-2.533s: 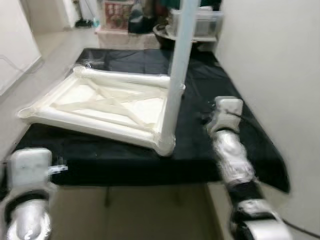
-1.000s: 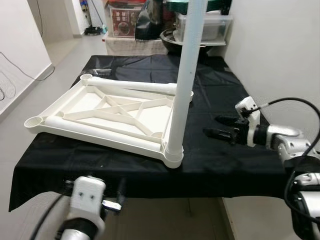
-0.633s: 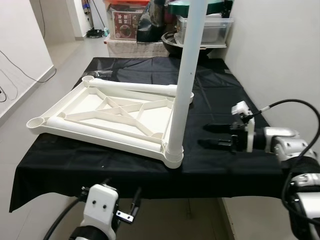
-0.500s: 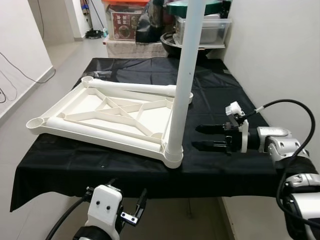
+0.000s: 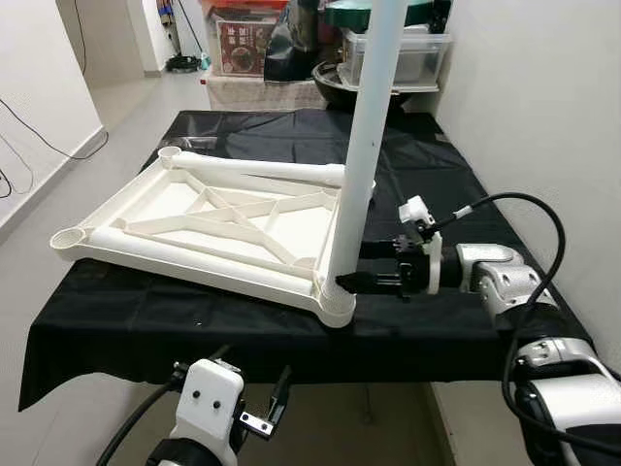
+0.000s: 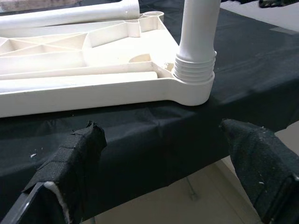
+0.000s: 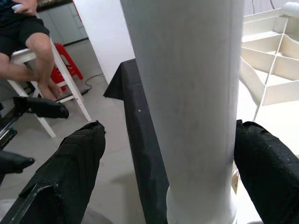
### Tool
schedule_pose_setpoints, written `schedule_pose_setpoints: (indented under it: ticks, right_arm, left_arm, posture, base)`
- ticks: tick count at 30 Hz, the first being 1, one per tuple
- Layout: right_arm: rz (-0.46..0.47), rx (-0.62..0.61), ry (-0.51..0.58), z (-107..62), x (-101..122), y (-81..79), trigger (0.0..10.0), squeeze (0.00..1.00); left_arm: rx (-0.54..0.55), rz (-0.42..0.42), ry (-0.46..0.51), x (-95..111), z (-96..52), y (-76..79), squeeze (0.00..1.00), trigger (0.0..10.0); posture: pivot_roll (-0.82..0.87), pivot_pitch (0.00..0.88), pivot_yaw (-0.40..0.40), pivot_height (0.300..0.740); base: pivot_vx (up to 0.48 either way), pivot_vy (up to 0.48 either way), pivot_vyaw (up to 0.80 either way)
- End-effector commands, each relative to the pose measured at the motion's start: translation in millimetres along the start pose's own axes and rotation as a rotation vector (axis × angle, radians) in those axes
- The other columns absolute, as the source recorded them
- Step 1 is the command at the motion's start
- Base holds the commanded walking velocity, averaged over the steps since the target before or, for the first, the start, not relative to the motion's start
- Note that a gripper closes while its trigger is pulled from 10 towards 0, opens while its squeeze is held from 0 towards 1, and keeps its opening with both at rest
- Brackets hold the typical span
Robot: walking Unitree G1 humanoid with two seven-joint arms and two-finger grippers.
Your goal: Building children table
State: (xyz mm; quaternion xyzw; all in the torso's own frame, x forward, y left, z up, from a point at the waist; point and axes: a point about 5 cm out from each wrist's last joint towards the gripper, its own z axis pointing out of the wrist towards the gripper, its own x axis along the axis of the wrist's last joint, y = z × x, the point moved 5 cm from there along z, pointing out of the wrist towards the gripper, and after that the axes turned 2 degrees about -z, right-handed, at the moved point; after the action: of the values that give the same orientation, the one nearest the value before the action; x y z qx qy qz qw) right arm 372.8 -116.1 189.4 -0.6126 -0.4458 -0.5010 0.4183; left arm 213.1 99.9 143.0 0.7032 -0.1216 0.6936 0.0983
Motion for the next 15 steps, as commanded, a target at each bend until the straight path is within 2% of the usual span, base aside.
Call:
schedule_pose_setpoints:
  ticks: [1, 15]
  right_arm:
    - [-0.02, -0.005, 0.0, 4.4, 1.9, -0.6, 10.0, 0.0]
    - [-0.041, -0.019, 0.054, 30.3, 14.7, -0.5, 10.0, 0.0]
  left_arm:
    - [-0.008, 0.01, 0.013, 3.1, -0.8, 1.8, 0.0, 10.0]
    - [-0.01, 0.009, 0.014, 3.5, -0.1, 4.5, 0.0, 10.0]
  posture:
    - [0.09, 0.109, -0.035, 0.74]
    - [0.09, 0.114, -0.038, 0.74]
  base:
    - [0.0, 0.0, 0.0]
    - [0.0, 0.0, 0.0]
